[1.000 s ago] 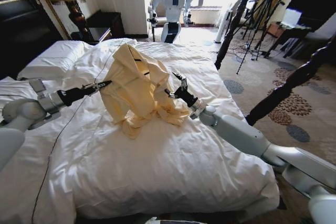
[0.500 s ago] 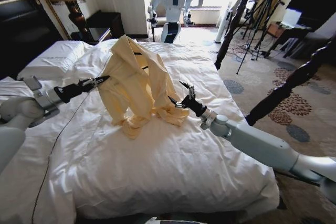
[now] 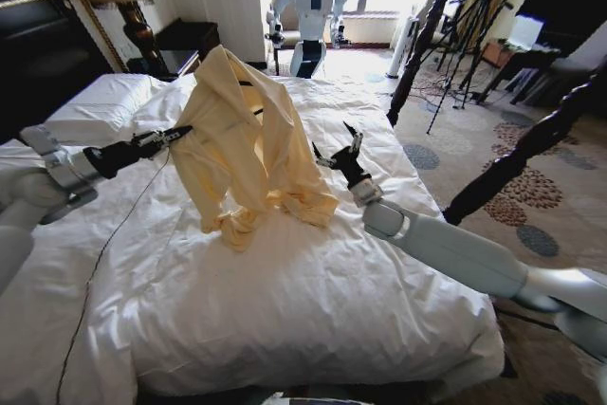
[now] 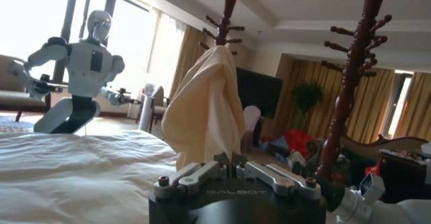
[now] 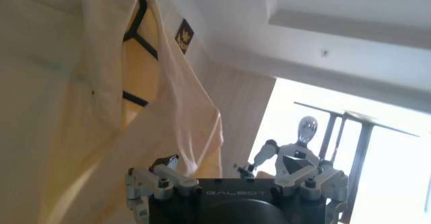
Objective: Pick up the clothes from the bed and hang them on the clothes hanger.
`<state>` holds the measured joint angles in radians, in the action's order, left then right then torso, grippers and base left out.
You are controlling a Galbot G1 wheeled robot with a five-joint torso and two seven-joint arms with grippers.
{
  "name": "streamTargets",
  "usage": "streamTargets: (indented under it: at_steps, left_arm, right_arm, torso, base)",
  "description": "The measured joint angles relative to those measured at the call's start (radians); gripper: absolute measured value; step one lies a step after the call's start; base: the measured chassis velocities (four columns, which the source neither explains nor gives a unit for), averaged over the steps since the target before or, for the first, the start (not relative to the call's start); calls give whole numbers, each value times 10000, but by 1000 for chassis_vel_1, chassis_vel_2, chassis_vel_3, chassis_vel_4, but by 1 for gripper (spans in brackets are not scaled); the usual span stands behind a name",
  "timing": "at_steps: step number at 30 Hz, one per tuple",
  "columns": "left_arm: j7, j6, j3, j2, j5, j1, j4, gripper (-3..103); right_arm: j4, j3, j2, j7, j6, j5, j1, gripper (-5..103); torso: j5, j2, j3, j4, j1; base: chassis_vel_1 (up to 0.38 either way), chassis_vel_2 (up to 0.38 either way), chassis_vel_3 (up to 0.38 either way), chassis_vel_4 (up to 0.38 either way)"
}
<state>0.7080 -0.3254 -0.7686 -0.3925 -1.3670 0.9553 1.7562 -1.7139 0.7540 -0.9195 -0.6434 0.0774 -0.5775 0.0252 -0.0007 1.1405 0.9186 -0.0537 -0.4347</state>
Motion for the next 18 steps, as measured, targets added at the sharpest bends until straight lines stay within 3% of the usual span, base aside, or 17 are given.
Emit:
streamTargets:
  at_steps: [5, 6, 9, 13, 18]
  left_arm:
    - [-46, 30, -51, -4, -2, 73, 190, 2]
    - [-46, 30, -51, -4, -2, 73, 190, 2]
    - [-50, 36, -72, 6, -12, 107, 209, 2]
    - [-50, 38, -88, 58, -34, 126, 269, 2]
    - [-52, 38, -106, 74, -39, 197, 392, 2]
  right_arm:
    - [-443, -31, -1016, -762, -613, -2519, 182, 100]
    - [-443, -31, -1016, -762, -613, -2519, 182, 100]
    - [-782, -175, -1291, -1133, -883, -4022, 90, 100]
    - [-742, -485, -1497, -1351, -1001, -4833, 54, 100]
    - [-456, -622, -1521, -1183, -1042, -4996, 121, 100]
  torso:
    - [0, 0, 0, -7, 0]
    - [0, 0, 0, -7, 0]
    - [2, 0, 0, -8, 0]
    - [2, 0, 0, -7, 0]
    - [2, 0, 0, -8, 0]
  base:
    - [0, 0, 0, 0]
    - [0, 0, 0, 0]
    - [0, 0, 0, 0]
    - [0, 0, 0, 0]
    - [0, 0, 0, 0]
